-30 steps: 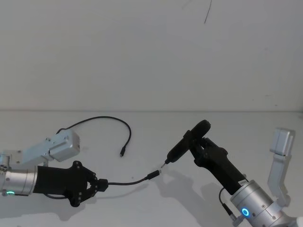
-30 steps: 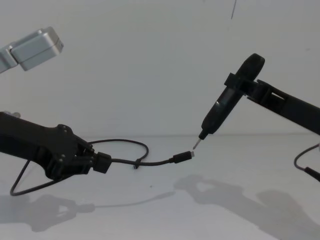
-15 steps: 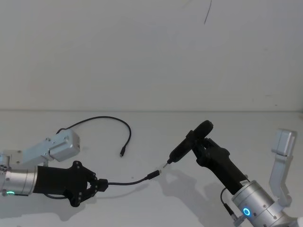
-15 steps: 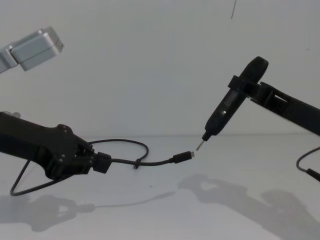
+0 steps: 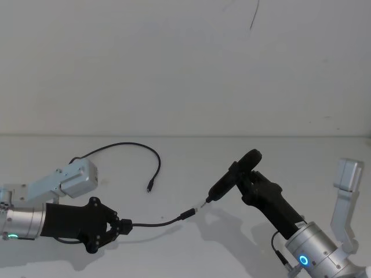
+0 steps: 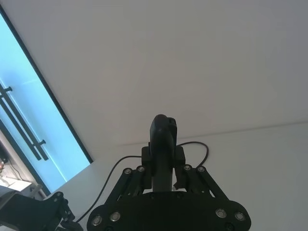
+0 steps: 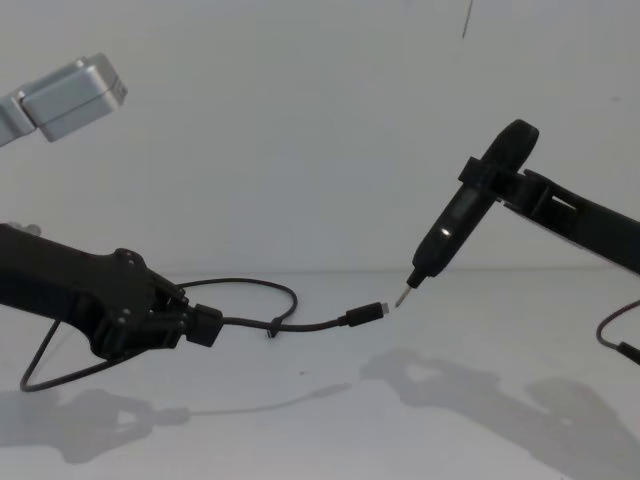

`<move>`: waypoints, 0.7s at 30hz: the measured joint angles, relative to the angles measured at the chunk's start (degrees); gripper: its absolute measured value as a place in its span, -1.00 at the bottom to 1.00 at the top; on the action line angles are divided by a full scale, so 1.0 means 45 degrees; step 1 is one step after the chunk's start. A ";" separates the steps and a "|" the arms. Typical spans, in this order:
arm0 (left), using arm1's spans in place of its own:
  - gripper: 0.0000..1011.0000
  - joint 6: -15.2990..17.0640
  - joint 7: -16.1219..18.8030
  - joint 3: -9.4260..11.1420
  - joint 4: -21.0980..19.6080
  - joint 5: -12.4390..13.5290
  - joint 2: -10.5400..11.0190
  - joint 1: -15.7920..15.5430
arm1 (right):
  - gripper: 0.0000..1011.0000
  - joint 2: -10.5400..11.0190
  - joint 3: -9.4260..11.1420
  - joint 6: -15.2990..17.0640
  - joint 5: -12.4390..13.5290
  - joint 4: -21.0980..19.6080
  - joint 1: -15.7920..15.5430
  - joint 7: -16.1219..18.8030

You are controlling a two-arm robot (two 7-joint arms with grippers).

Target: Pick up the data cable with the one hand.

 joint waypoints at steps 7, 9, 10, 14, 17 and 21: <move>-0.92 -0.0001 0.0000 0.0000 0.0000 -0.0001 0.0000 0.0000 | -0.48 0.0094 -0.0081 0.0059 0.0134 0.0010 0.0015 0.0096; -0.92 -0.0001 0.0000 0.0000 0.0000 -0.0001 0.0000 0.0000 | -0.48 0.0114 -0.0110 0.0079 0.0173 0.0010 0.0015 0.0136; -0.92 -0.0001 0.0000 0.0001 0.0000 0.0000 0.0000 0.0000 | -0.48 0.0125 -0.0118 0.0081 0.0190 0.0010 0.0016 0.0144; -0.92 -0.0001 0.0000 0.0001 0.0000 -0.0001 0.0000 0.0000 | -0.48 0.0159 -0.0162 0.0088 0.0246 -0.0003 0.0010 0.0167; -0.92 -0.0002 0.0000 0.0000 0.0000 -0.0001 0.0000 0.0000 | -0.48 0.0189 -0.0208 0.0091 0.0301 -0.0036 -0.0003 0.0170; -0.92 -0.0001 0.0000 0.0000 0.0000 0.0000 0.0000 0.0000 | -0.48 0.0215 -0.0241 0.0092 0.0331 -0.0061 -0.0013 0.0167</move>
